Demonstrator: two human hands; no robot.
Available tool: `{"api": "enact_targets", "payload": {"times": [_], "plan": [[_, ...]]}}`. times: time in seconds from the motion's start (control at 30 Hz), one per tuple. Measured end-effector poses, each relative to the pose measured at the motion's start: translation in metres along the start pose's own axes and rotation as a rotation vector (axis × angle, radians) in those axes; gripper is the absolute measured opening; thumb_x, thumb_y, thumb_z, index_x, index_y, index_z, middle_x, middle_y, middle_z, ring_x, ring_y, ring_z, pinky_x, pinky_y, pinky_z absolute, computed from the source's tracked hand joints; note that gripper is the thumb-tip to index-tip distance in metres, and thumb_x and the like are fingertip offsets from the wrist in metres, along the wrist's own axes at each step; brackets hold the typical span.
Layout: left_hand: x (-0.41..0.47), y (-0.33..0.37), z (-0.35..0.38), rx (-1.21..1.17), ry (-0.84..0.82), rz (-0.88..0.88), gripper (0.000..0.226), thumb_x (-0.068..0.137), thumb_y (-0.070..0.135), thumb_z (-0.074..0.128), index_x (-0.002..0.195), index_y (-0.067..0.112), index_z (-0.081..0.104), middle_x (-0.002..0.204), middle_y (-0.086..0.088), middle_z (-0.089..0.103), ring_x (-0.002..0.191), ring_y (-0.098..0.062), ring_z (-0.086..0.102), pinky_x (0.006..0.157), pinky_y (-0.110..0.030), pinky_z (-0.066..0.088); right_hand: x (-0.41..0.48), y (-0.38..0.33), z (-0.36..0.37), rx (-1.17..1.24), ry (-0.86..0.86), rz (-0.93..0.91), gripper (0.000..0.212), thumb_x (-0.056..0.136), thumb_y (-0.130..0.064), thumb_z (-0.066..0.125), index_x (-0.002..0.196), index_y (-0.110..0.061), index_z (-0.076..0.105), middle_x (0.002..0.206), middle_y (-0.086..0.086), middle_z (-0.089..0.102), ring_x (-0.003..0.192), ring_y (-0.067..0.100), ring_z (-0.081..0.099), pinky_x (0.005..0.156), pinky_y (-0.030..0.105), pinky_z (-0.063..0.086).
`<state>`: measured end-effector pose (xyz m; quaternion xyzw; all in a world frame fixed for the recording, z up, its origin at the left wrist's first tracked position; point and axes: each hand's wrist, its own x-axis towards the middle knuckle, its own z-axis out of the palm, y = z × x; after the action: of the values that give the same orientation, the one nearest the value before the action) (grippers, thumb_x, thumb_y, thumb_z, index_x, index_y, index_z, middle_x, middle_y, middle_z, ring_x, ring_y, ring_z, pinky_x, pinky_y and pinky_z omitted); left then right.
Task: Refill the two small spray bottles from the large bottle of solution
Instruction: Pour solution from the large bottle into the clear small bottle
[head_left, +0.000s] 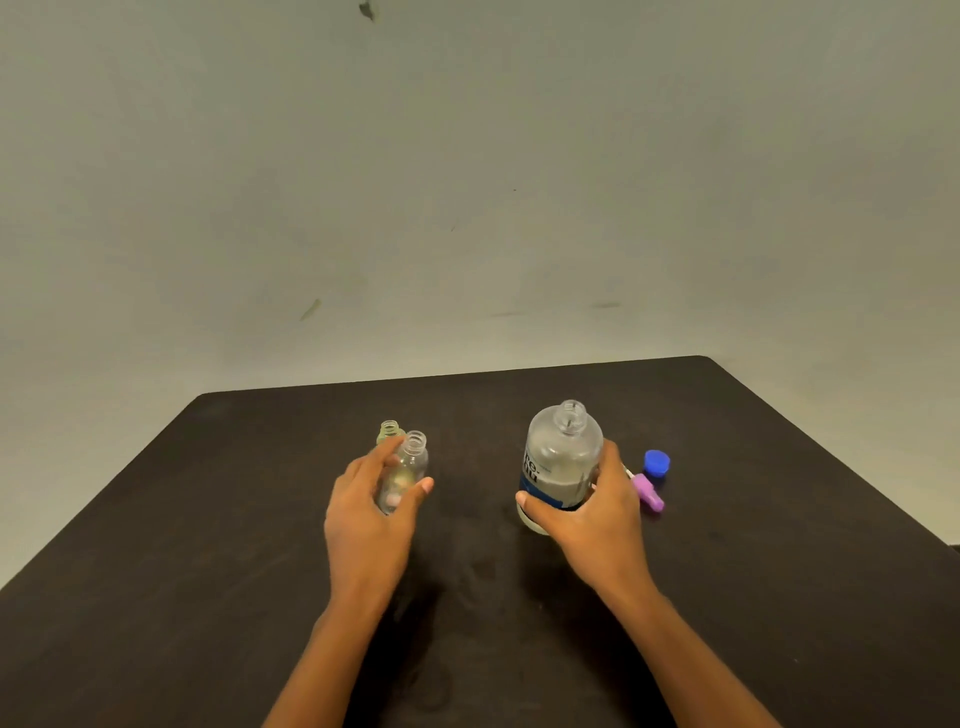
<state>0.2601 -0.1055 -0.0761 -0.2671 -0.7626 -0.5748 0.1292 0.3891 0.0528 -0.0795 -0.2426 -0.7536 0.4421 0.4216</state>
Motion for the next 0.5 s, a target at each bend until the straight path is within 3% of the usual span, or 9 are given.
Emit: {"api": "enact_targets", "payload": {"times": [0.13,0.23,0.3,0.4,0.5], "plan": [[0.009,-0.009,-0.018,0.058,-0.007,0.061,0.055,0.077,0.018,0.076,0.122,0.041,0.056,0.106,0.014,0.059,0.1,-0.01,0.056,0.086,-0.023,0.044,-0.002,0.0,0.006,-0.016,-0.06,-0.006,0.072,0.056,-0.032,0.089,0.112,-0.04,0.045,0.109,-0.023,0.057,0.107,0.01,0.055,0.09,0.028,0.048],[0.008,-0.011,-0.017,-0.013,-0.013,0.01,0.056,0.072,0.018,0.081,0.12,0.036,0.058,0.105,0.013,0.063,0.098,-0.009,0.061,0.088,-0.029,0.049,-0.003,-0.002,0.009,-0.014,-0.1,-0.01,0.071,0.059,-0.038,0.088,0.116,-0.035,0.046,0.111,-0.02,0.058,0.106,0.004,0.055,0.082,0.01,0.044],[0.006,-0.01,-0.014,-0.054,-0.019,-0.016,0.051,0.068,0.02,0.084,0.11,0.037,0.06,0.104,0.01,0.066,0.096,-0.007,0.062,0.087,-0.029,0.051,-0.004,-0.005,0.01,-0.014,-0.117,-0.013,0.073,0.061,-0.039,0.087,0.121,-0.038,0.044,0.11,-0.026,0.056,0.104,-0.004,0.054,0.077,0.002,0.041],[0.003,-0.008,-0.01,-0.081,-0.016,-0.024,0.05,0.067,0.02,0.084,0.098,0.048,0.057,0.101,0.01,0.066,0.093,-0.007,0.063,0.082,-0.024,0.05,-0.006,-0.011,0.012,-0.03,-0.118,-0.045,0.074,0.062,-0.035,0.087,0.12,-0.044,0.041,0.104,-0.032,0.055,0.1,-0.018,0.051,0.075,-0.002,0.038],[0.0,-0.01,-0.008,-0.066,-0.023,0.001,0.047,0.07,0.02,0.083,0.106,0.042,0.061,0.102,0.015,0.065,0.094,-0.005,0.061,0.084,-0.027,0.05,-0.004,-0.014,0.013,-0.076,-0.109,-0.107,0.072,0.063,-0.029,0.087,0.117,-0.047,0.043,0.102,-0.031,0.058,0.097,-0.017,0.052,0.076,-0.002,0.037]]}}
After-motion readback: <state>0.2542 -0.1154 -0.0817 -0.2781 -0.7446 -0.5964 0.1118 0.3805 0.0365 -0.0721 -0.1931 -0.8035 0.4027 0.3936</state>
